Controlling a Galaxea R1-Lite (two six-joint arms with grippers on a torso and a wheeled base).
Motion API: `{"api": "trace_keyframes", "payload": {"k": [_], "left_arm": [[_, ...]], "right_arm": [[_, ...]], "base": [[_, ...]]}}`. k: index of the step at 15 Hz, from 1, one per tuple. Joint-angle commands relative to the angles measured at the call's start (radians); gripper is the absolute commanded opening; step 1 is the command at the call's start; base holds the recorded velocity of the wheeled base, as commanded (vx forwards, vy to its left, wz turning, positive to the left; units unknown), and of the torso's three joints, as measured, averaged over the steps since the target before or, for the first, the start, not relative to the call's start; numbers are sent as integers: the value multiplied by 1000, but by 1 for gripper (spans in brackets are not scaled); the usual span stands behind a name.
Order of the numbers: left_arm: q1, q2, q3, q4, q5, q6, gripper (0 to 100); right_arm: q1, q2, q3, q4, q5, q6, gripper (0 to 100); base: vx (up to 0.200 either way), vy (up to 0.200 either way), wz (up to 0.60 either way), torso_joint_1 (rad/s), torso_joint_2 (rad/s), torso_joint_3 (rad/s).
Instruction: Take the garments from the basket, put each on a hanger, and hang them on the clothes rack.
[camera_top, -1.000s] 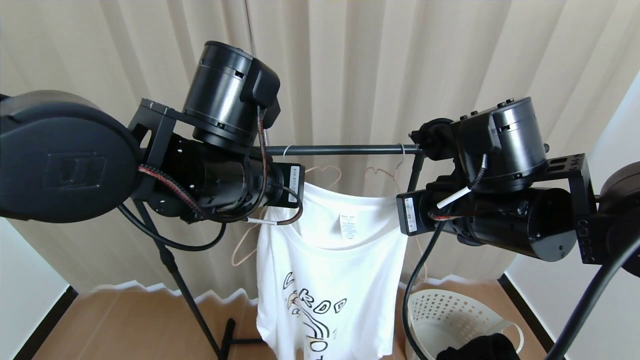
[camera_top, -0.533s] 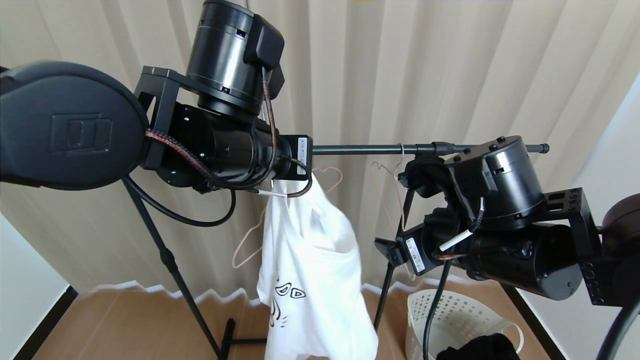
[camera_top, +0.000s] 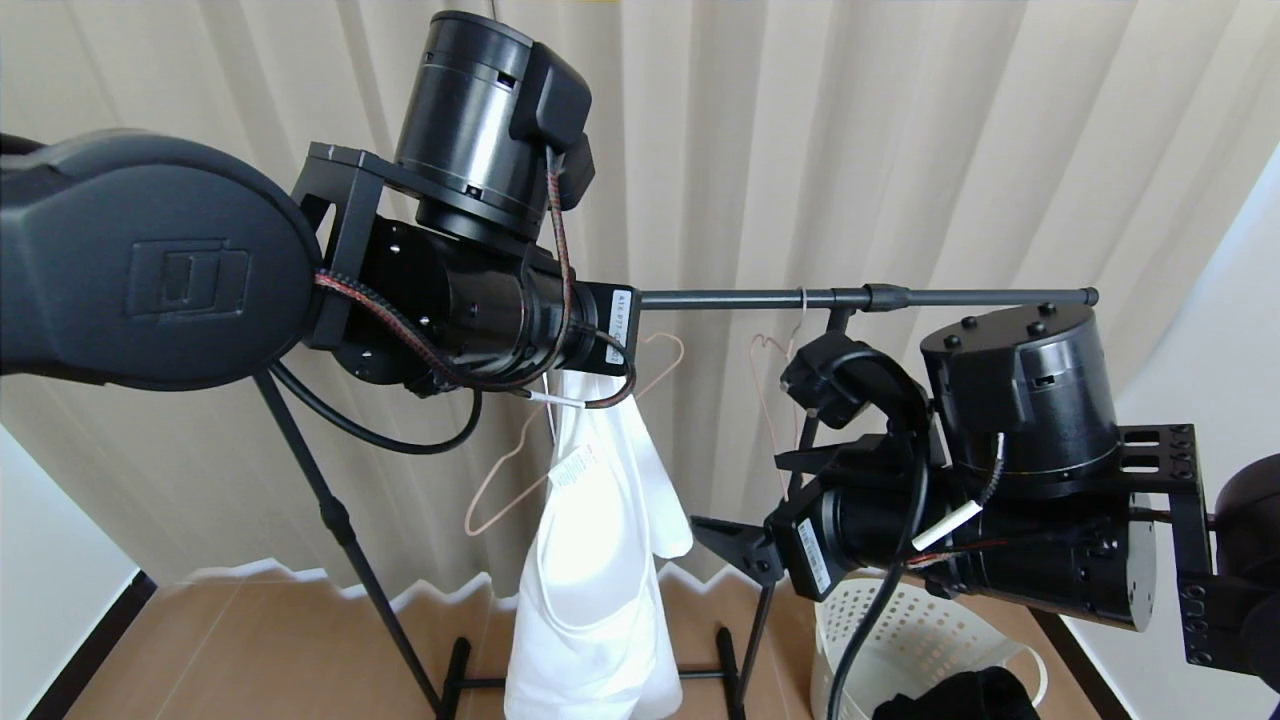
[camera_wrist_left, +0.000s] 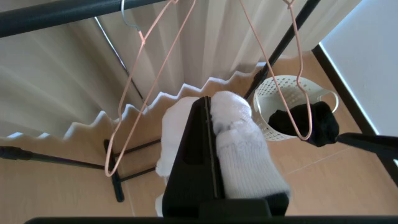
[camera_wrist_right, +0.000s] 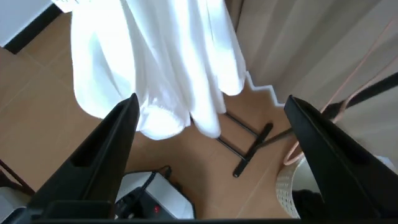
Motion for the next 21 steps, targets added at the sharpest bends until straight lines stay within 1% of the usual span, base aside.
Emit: {"api": "trace_keyframes", "payload": {"k": [1, 2, 3, 6, 7, 8, 9, 15, 16, 21], "left_arm": [[-3, -3, 20, -3, 0, 17, 0], [-6, -3, 22, -3, -2, 17, 0], [-16, -3, 19, -3, -2, 20, 0], [-32, 2, 22, -3, -2, 24, 0], [-33, 2, 22, -3, 0, 24, 0], [-36, 3, 22, -3, 0, 24, 0], [-39, 9, 22, -4, 0, 22, 0], [-59, 9, 19, -7, 0, 24, 0], [-61, 6, 19, -7, 0, 24, 0], [-67, 3, 20, -9, 1, 30, 0]], "right_arm": [[-66, -14, 83, -81, 66, -74, 100], [-70, -20, 103, -124, 104, -81, 100], [-70, -25, 135, -196, 163, -83, 100], [-64, -24, 164, -305, 175, -77, 100], [-64, -25, 172, -320, 175, -74, 100], [-60, -27, 181, -365, 173, -58, 100], [-40, -20, 185, -391, 169, -49, 100], [-38, 38, 184, -394, 166, -49, 100], [-38, 79, 182, -395, 158, -49, 100], [-37, 159, 172, -397, 157, -51, 100]], "base": [[0, 0, 0, 0, 0, 0], [0, 0, 0, 0, 0, 0], [0, 0, 0, 0, 0, 0], [0, 0, 0, 0, 0, 0], [0, 0, 0, 0, 0, 0], [0, 0, 0, 0, 0, 0], [0, 0, 0, 0, 0, 0], [0, 0, 0, 0, 0, 0], [0, 0, 0, 0, 0, 0], [0, 0, 0, 0, 0, 0]]}}
